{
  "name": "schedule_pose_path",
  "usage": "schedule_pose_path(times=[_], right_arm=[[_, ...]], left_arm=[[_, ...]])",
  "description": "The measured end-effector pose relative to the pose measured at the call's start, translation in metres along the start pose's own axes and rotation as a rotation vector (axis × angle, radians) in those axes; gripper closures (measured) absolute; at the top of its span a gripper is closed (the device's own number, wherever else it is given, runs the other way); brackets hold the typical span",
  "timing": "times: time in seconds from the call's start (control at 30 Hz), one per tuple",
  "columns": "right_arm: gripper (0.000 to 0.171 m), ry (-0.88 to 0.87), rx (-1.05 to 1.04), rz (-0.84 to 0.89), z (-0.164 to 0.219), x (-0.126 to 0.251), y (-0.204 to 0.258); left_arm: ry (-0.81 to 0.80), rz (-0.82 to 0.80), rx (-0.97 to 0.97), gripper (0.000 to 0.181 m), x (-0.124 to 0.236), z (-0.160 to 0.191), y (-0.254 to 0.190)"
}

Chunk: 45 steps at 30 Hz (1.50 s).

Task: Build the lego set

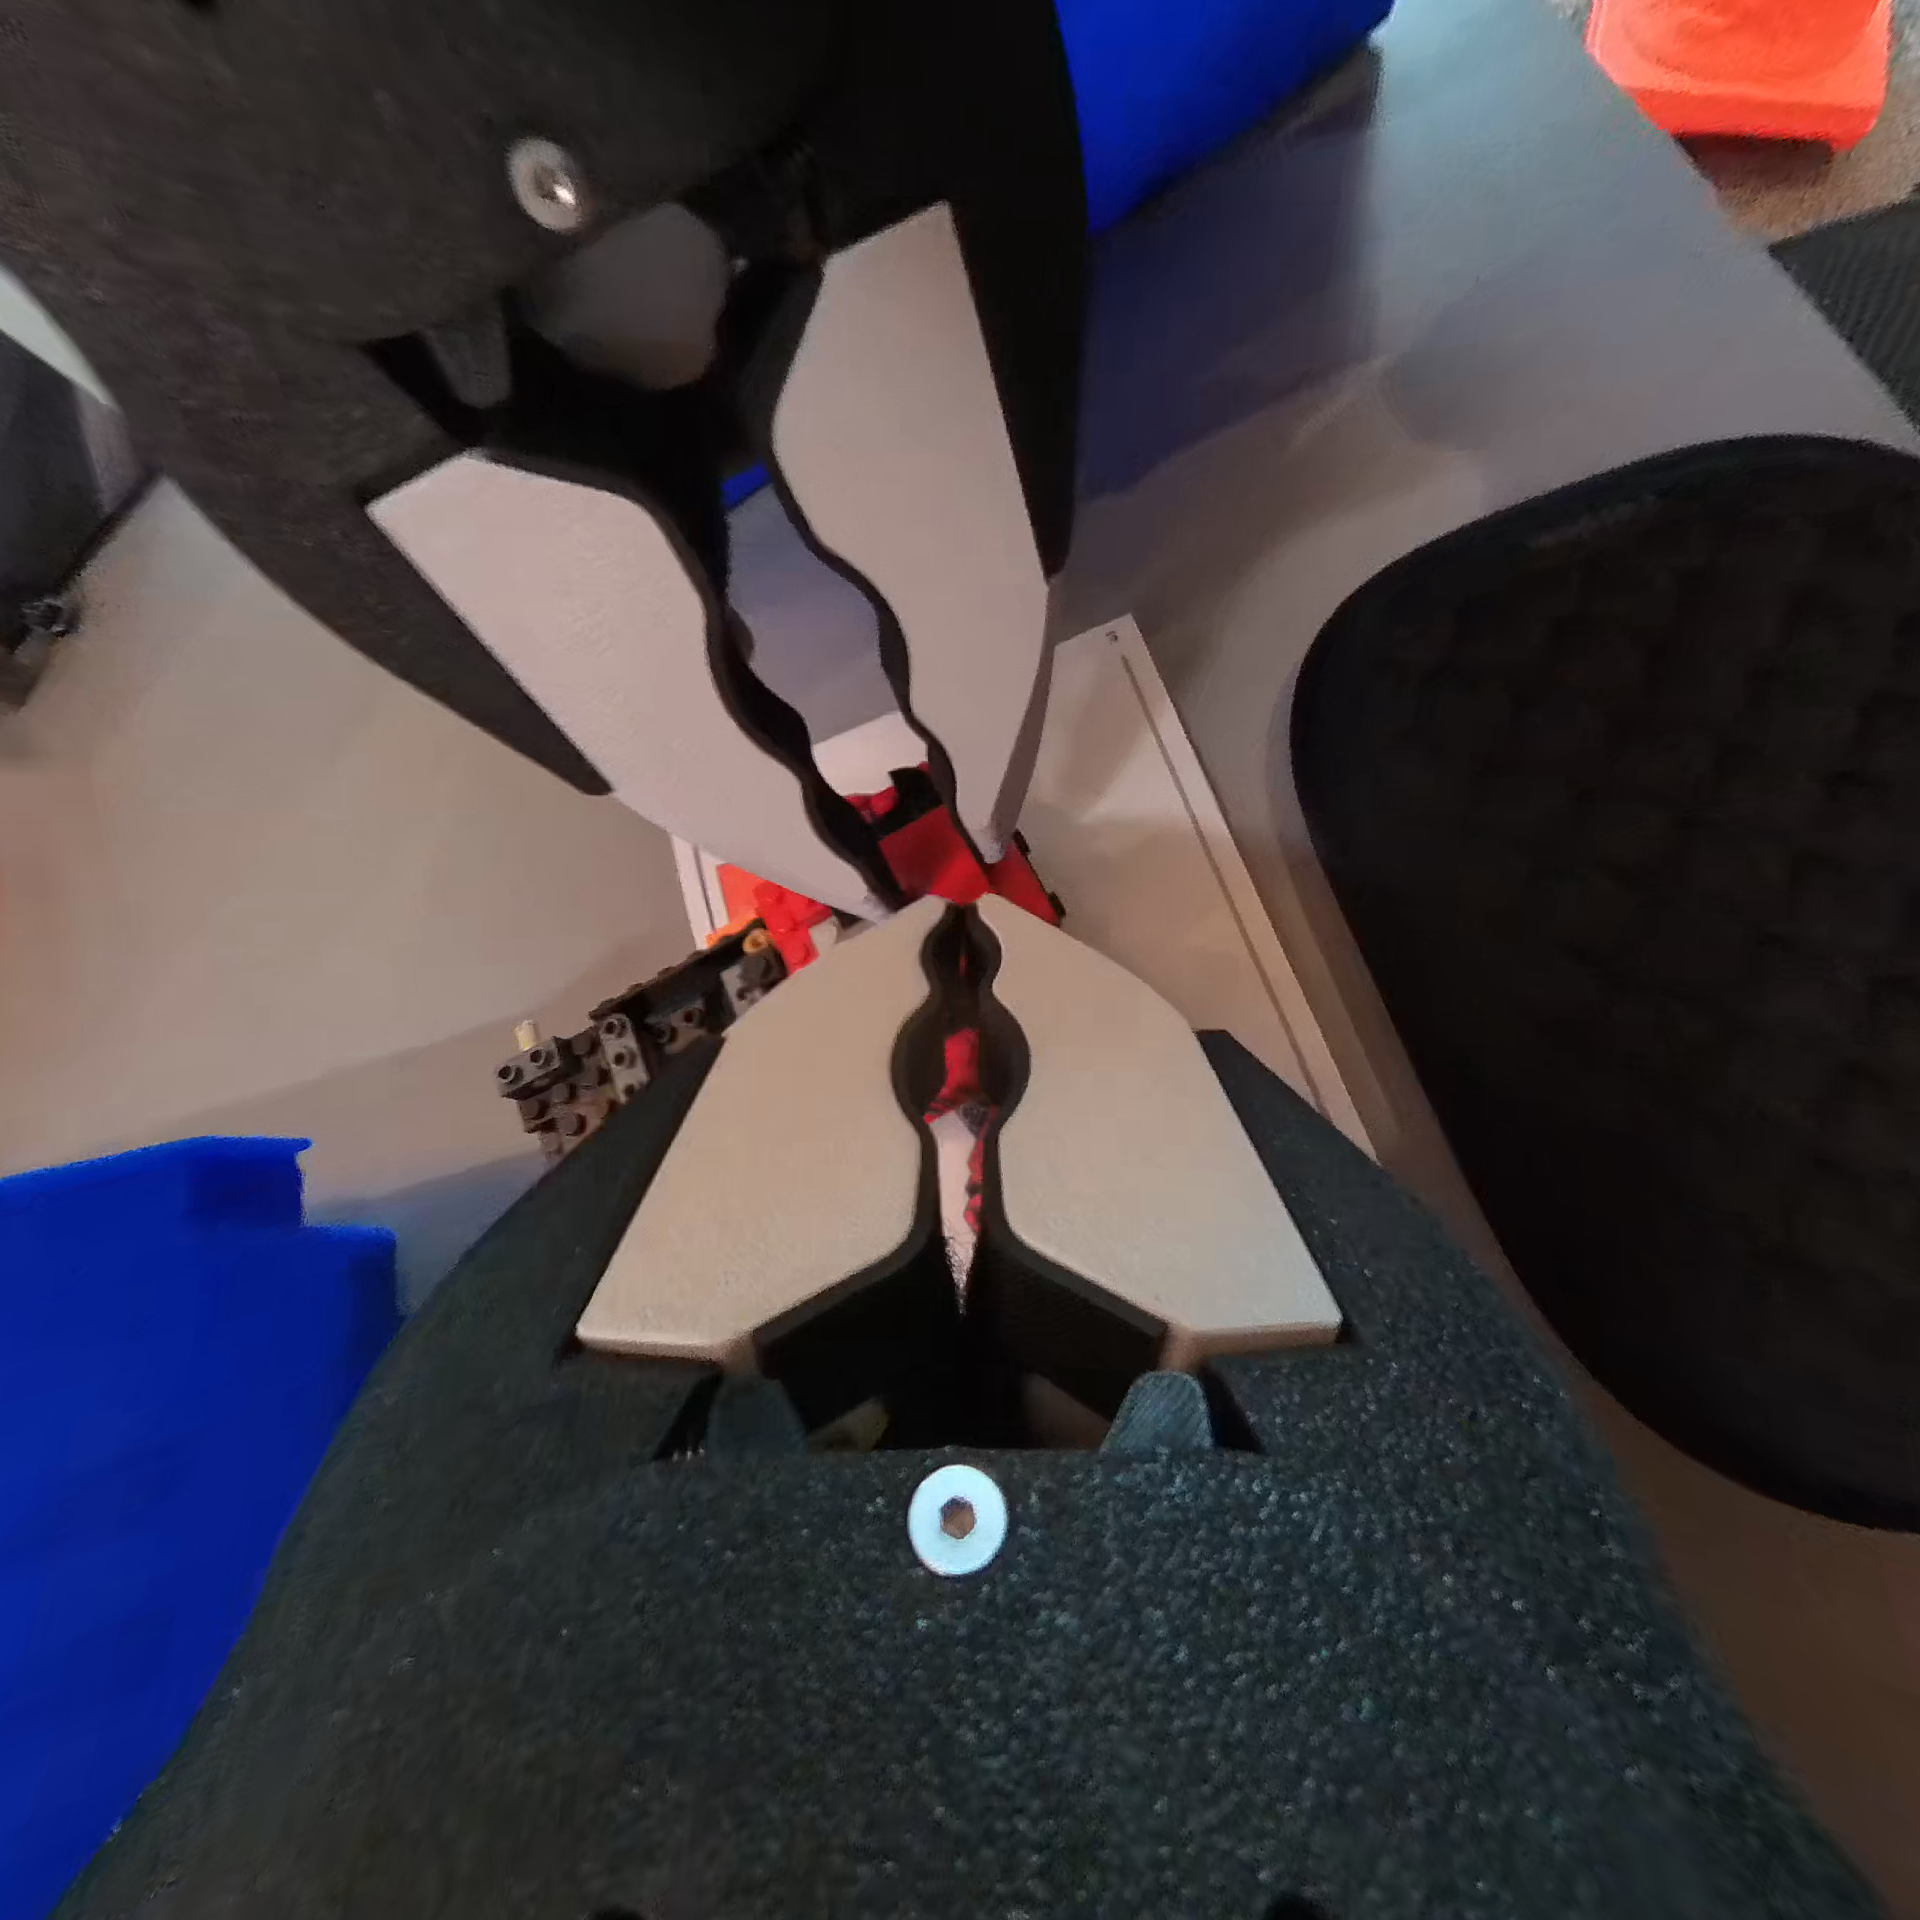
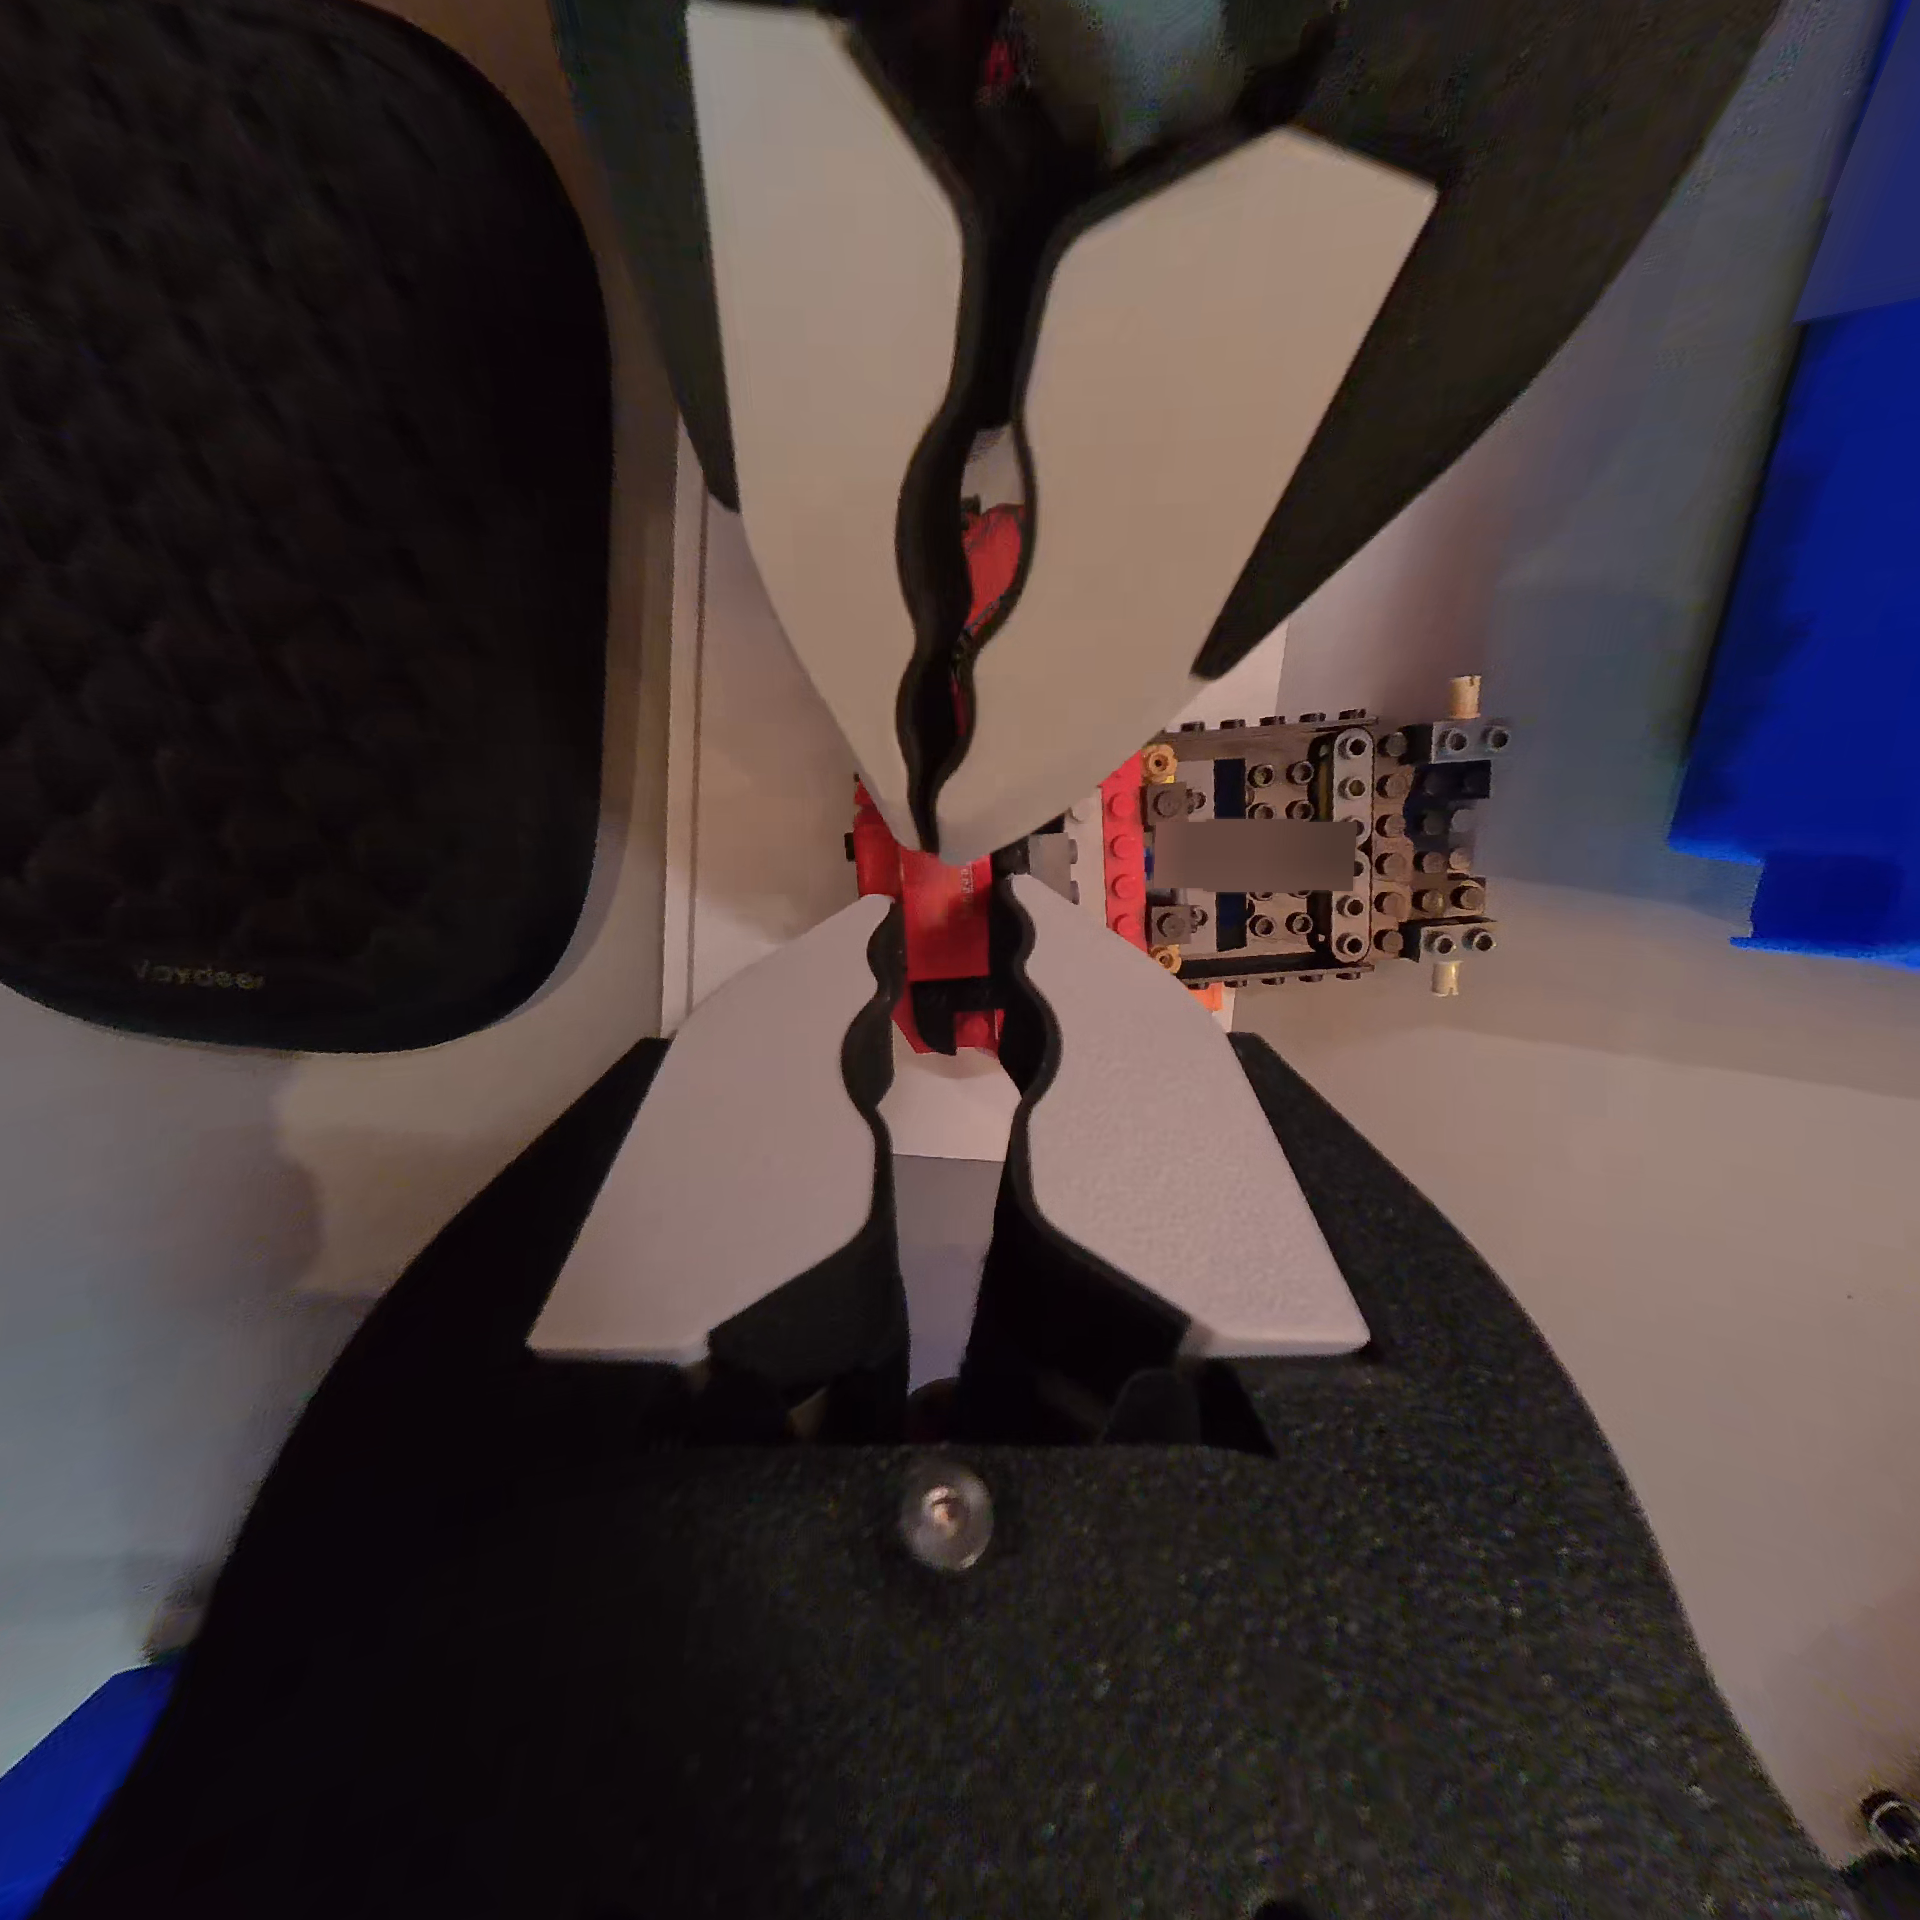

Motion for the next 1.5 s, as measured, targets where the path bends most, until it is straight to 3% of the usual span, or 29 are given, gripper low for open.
schedule_pose_path(times=[0.17, 0.3, 0.4, 0.67, 1.23, 1.43, 1.5], right_arm=[[0.155, -0.001, -0.015, 0.004, 0.001, -0.001, 0.000], [0.150, -0.042, -0.099, 0.125, 0.006, 0.025, -0.001], [0.170, -0.054, -0.216, 0.163, 0.010, 0.038, 0.002], [0.171, -0.010, -0.302, 0.088, 0.005, 0.006, 0.013], [0.171, 0.006, -0.341, 0.152, 0.005, 0.003, 0.020], [0.171, 0.052, -0.308, 0.188, -0.001, 0.001, 0.020], [0.171, 0.050, -0.305, 0.179, -0.001, 0.001, 0.019]], left_arm=[[0.009, 0.013, 0.024, 0.181, -0.002, 0.000, 0.001], [0.020, 0.013, 0.015, 0.181, -0.003, 0.000, 0.001], [0.021, 0.007, 0.005, 0.181, -0.003, 0.001, 0.001], [0.045, -0.009, -0.045, 0.181, -0.003, -0.001, 0.001], [0.040, -0.033, -0.126, 0.181, -0.004, -0.002, -0.002], [0.059, 0.062, -0.173, 0.181, -0.020, -0.004, -0.020], [0.020, 0.050, -0.151, 0.181, -0.008, -0.008, -0.015]])
Point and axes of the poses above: each gripper's, where its closed fingertips meet, x back along the fingers, z out of its underside, y = z × x across the jaws, the point moved 9 cm from there along x, back along the fingers, and after that the axes turned 6 degrees about -x, right-handed, at the moved point
